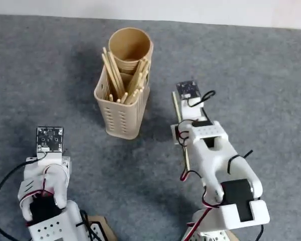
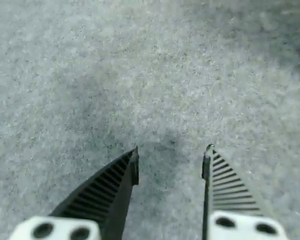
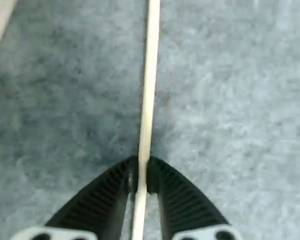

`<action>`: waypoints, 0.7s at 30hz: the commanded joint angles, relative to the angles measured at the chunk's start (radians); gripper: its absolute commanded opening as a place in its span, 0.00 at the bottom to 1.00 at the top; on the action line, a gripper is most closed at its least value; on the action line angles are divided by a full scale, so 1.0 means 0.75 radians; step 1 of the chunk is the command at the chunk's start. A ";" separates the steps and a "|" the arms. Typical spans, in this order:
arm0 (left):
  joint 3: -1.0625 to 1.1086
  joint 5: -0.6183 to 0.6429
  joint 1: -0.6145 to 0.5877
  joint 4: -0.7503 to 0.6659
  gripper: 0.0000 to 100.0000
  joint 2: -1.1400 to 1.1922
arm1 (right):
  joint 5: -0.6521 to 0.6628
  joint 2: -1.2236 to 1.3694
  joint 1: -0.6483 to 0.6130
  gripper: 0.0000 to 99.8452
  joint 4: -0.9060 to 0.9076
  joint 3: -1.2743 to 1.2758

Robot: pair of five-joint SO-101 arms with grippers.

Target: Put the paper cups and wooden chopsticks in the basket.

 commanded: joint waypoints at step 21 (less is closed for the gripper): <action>0.040 -0.010 0.105 -0.027 0.23 -0.011 | -0.002 -0.985 -0.306 0.00 -0.918 -0.230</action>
